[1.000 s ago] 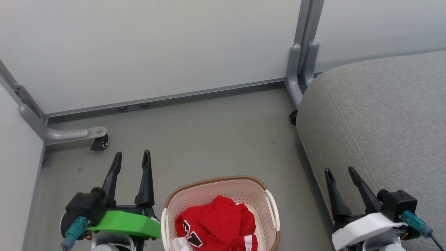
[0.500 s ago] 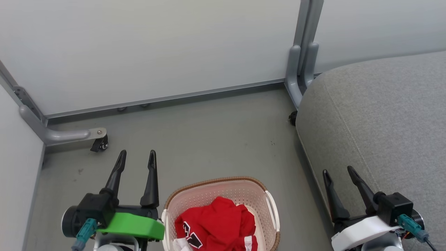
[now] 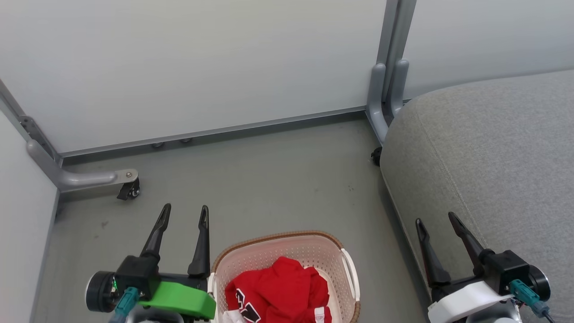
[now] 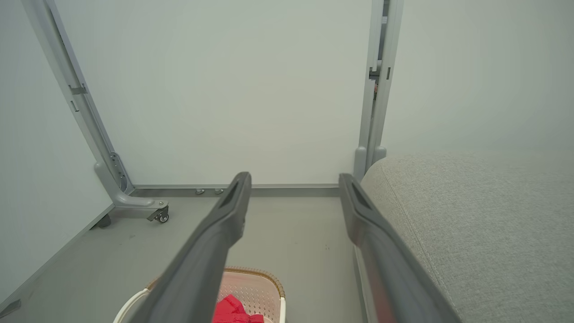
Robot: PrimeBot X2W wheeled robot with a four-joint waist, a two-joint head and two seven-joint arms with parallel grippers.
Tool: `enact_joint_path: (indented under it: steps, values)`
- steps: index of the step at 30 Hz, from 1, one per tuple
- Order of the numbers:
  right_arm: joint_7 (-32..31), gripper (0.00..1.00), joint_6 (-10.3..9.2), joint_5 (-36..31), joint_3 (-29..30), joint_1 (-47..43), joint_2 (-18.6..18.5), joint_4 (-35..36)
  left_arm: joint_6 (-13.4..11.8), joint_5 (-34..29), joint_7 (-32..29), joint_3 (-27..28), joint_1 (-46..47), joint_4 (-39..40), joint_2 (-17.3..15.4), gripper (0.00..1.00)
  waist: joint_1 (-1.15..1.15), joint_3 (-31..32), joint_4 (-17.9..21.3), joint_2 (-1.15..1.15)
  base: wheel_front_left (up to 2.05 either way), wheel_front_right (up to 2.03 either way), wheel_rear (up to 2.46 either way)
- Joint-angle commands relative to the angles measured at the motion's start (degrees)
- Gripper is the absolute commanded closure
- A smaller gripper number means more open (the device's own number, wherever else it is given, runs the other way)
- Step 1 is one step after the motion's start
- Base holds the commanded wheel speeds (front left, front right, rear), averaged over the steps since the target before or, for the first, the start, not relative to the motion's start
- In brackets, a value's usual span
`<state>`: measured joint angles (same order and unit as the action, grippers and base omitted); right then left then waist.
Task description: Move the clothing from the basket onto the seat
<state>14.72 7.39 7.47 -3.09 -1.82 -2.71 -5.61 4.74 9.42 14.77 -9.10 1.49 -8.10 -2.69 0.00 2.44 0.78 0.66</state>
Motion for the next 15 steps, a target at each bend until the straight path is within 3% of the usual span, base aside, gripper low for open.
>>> enact_joint_path:
  steps: [1, 15]
  values:
    - [0.6, 0.0, 0.19, -0.6, 0.4, -1.0, -0.3, 0.3, 0.2, -1.0, 0.6, 0.1, -1.1, -0.4, -0.4, 0.0, 0.0, 0.1, 0.0, -0.66, 0.0, 0.0, 0.0]
    - [0.6, 0.0, 0.11, 1.1, 0.8, -1.0, -0.3, -0.5, 1.0, 2.7, 0.4, 2.4, -1.9, -3.2, -0.3, 0.0, 0.0, 1.0, 0.4, -0.66, 0.0, 0.0, 0.0]
